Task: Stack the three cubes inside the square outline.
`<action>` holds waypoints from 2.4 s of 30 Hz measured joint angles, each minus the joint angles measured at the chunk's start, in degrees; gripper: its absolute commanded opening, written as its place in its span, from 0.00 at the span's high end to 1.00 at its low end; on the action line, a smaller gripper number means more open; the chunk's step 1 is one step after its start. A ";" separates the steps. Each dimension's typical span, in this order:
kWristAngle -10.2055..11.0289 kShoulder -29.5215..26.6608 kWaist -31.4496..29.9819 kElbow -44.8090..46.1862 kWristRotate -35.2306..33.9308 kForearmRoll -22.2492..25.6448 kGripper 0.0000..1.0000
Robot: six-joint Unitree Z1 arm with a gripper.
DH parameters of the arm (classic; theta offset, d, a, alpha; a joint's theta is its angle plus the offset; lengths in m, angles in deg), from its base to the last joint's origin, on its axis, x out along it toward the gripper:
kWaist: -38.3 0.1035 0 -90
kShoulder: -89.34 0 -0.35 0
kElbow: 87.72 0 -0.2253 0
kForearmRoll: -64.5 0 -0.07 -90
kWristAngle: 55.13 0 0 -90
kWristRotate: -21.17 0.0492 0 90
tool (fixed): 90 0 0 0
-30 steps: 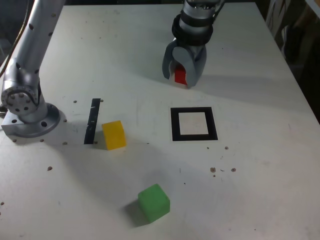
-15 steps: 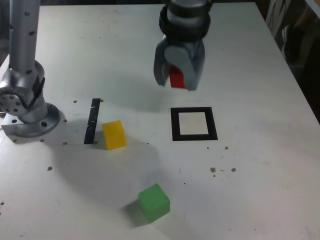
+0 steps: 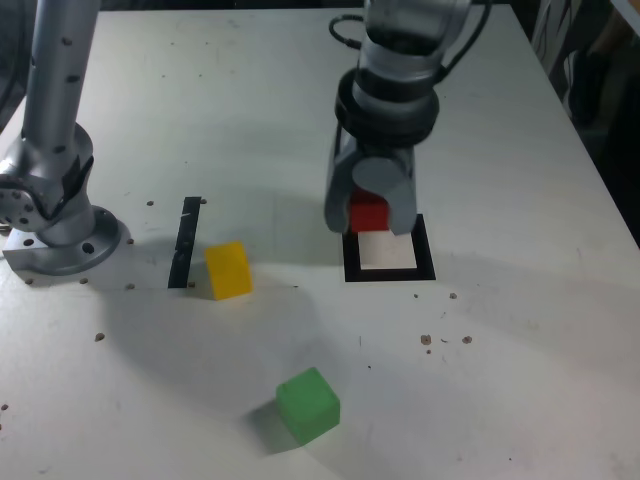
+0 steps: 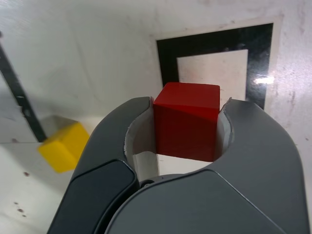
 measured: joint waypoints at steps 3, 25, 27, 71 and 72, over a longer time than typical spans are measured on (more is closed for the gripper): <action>-0.99 1.20 -0.10 0.03 -0.26 -0.91 0.70; 0.09 4.30 -0.07 0.12 0.93 -3.13 0.47; 0.46 4.31 -0.06 0.08 1.03 -3.13 0.35; -8.61 -18.32 -17.40 20.16 -22.47 8.99 0.00; -8.86 -19.40 -17.10 22.32 -22.49 7.02 0.00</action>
